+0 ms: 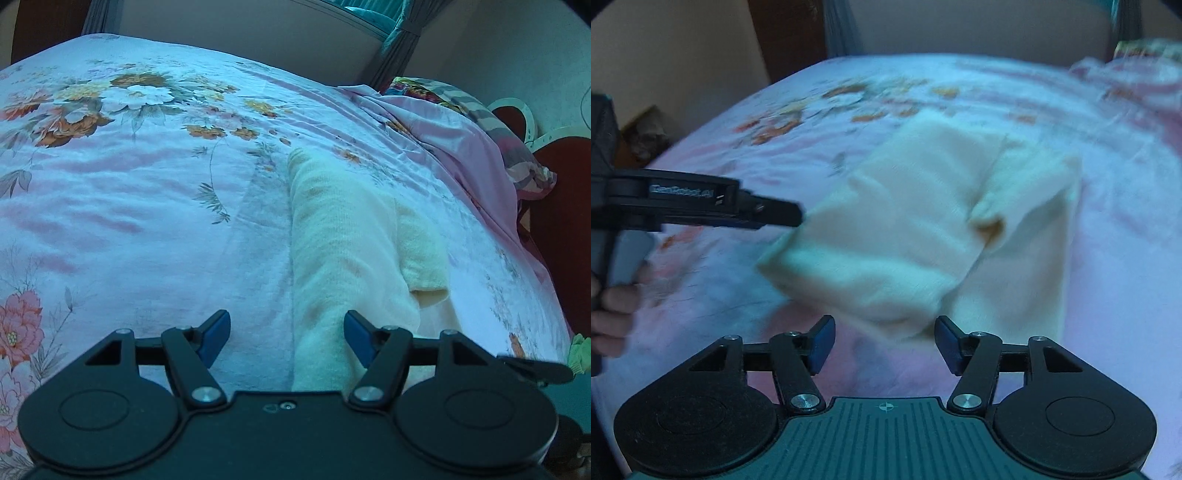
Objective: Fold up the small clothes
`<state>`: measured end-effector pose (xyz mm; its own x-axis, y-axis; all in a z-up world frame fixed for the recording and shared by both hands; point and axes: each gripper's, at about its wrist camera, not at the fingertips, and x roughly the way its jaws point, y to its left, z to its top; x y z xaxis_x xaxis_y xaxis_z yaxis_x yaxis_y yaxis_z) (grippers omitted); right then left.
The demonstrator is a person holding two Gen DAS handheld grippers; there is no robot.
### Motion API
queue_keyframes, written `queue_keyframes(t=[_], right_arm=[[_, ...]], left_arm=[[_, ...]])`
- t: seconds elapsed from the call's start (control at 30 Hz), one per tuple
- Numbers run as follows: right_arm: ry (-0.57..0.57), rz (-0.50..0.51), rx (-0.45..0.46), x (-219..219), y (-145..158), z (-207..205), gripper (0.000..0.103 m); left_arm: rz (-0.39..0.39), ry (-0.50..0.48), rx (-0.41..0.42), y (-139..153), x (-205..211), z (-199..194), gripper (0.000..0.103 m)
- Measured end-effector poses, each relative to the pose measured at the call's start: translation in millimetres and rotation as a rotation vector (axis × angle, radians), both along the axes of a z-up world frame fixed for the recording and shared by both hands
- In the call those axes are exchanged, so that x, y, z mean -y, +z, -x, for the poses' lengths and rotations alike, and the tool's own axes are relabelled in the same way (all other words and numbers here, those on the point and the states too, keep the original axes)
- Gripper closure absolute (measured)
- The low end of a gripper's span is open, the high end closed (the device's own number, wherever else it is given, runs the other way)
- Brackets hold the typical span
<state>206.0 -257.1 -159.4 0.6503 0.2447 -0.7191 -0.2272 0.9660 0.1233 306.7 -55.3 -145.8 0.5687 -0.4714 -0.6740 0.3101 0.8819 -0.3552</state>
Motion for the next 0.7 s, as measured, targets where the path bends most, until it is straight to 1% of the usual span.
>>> queue_keyframes(t=[0.03,0.07,0.1,0.13,0.17,0.2,0.27,0.3,0.37,0.4,0.43,0.47,0.5,0.57,0.6,0.63,0.67,0.7], right_arm=[[0.001,0.012,0.014,-2.4,-0.4,-4.3,0.046],[0.003,0.036,0.025,-5.1,-1.8,-8.3,0.054],[0.007,0.072,0.032,-8.7,-3.5,-12.1,0.081],[0.012,0.094,0.043,-11.0,-4.4,-14.2,0.094],[0.019,0.104,0.058,-12.8,-4.1,-13.9,0.096],[0.027,0.13,0.077,-13.9,-2.2,-12.7,0.096],[0.026,0.217,0.159,-11.8,9.8,-6.0,0.096],[0.007,0.259,0.217,-6.0,21.4,-0.8,0.096],[-0.01,0.306,0.315,7.1,46.0,11.0,0.097],[0.01,0.342,0.341,11.2,53.7,17.3,0.101],[0.033,0.386,0.347,14.4,55.6,23.6,0.103],[0.052,0.397,0.319,19.4,51.9,28.5,0.103],[0.057,0.39,0.265,26.4,42.6,30.3,0.103],[0.053,0.402,0.159,36.3,13.6,31.9,0.103],[0.041,0.365,0.097,42.0,3.2,29.7,0.103],[0.004,0.283,0.052,50.7,0.2,27.0,0.103],[-0.053,0.167,0.039,63.6,4.1,27.0,0.103],[-0.101,0.029,0.031,75.8,9.6,24.3,0.103]], left_arm=[[-0.005,0.0,-0.002,-0.7,1.4,-0.6,0.038],[-0.004,0.001,-0.006,-1.4,1.9,-0.7,0.038],[0.0,0.005,-0.011,-1.6,2.2,-1.0,0.038],[0.0,0.008,-0.015,-1.5,2.5,-1.0,0.038],[-0.001,0.01,-0.016,-1.2,3.0,-0.9,0.038],[-0.001,0.01,-0.016,-0.6,3.4,-0.9,0.038],[-0.001,-0.002,-0.004,2.0,6.6,-0.4,0.038],[-0.004,-0.009,0.006,3.9,9.4,0.0,0.038],[0.006,-0.034,0.013,6.5,17.7,0.7,0.038],[0.007,-0.044,0.014,7.0,23.1,1.5,0.038],[0.0,-0.049,0.017,6.9,28.7,2.9,0.038],[-0.006,-0.06,0.017,5.2,34.6,4.7,0.038],[-0.015,-0.076,0.012,2.3,40.4,6.1,0.038],[-0.047,-0.108,-0.008,-5.1,51.4,9.3,0.038],[-0.061,-0.118,-0.012,-8.3,54.1,11.0,0.038],[-0.067,-0.117,-0.006,-9.7,54.1,13.4,0.038],[-0.068,-0.113,-0.003,-10.4,52.1,14.6,0.038],[-0.062,-0.108,-0.007,-10.4,49.5,14.8,0.038]])
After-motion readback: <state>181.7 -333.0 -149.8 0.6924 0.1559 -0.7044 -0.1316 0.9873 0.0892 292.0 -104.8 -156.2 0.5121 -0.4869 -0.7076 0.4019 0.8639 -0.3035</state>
